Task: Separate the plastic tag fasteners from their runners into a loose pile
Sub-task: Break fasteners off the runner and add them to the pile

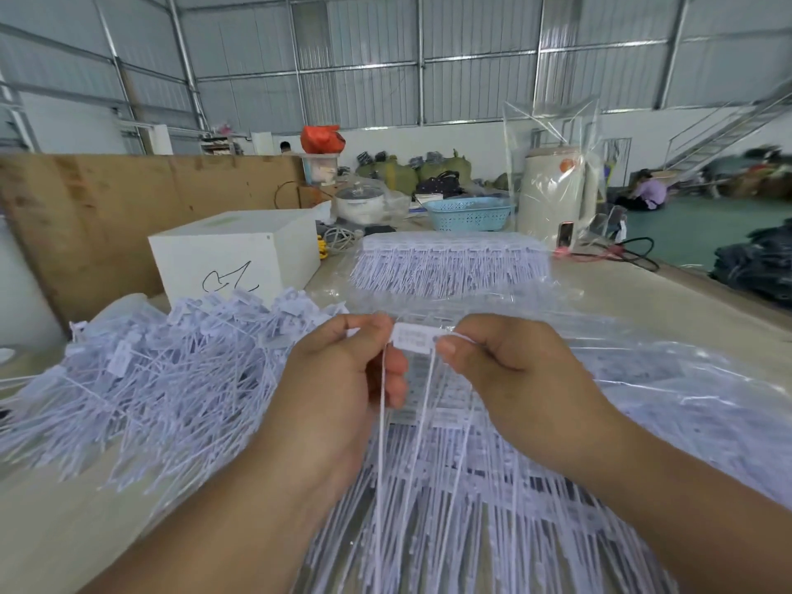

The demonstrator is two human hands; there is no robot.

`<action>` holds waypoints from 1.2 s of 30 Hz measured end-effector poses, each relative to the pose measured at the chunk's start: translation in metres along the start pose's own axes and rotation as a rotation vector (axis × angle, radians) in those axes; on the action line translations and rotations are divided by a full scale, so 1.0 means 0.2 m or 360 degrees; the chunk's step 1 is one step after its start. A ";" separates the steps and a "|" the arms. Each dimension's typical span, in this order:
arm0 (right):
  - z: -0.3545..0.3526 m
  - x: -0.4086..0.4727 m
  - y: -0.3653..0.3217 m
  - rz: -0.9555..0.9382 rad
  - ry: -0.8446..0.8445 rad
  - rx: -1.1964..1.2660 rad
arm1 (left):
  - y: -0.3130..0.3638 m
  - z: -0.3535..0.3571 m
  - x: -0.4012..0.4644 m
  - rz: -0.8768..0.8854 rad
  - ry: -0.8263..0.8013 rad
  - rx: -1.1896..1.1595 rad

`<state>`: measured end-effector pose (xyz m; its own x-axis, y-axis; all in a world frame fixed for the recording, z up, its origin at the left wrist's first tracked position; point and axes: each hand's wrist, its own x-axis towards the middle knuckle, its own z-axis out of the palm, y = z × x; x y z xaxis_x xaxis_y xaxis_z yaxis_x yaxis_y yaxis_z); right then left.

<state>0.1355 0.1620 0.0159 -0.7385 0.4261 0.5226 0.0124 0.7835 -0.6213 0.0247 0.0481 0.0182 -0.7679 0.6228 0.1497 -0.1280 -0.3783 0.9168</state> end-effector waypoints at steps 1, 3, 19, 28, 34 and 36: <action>0.01 0.00 0.00 -0.0020 0.0056 0.0028 | 0.00 0.01 0.00 -0.0007 0.0024 -0.0065; 0.03 -0.01 -0.02 -0.0098 0.0138 0.0043 | 0.01 0.02 -0.01 0.0010 0.0059 -0.0112; 0.08 -0.08 -0.03 -0.0724 0.0213 -0.1116 | -0.05 -0.04 0.08 0.0036 0.0172 0.0876; 0.06 -0.09 -0.07 -0.0774 -0.0019 -0.1256 | -0.01 -0.07 0.14 -0.0361 -0.0040 0.1012; 0.01 -0.11 -0.13 -0.0797 -0.0061 -0.1179 | 0.03 -0.19 0.16 -0.0562 -0.0150 0.1112; -0.02 -0.11 -0.13 -0.0761 -0.0032 -0.1084 | 0.03 -0.18 0.16 -0.0459 -0.0139 0.0865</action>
<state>0.1537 0.1333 0.0230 -0.7796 -0.0254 0.6257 0.0946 0.9829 0.1577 -0.0231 0.0412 0.0152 -0.6931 0.7102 -0.1233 0.0327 0.2018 0.9789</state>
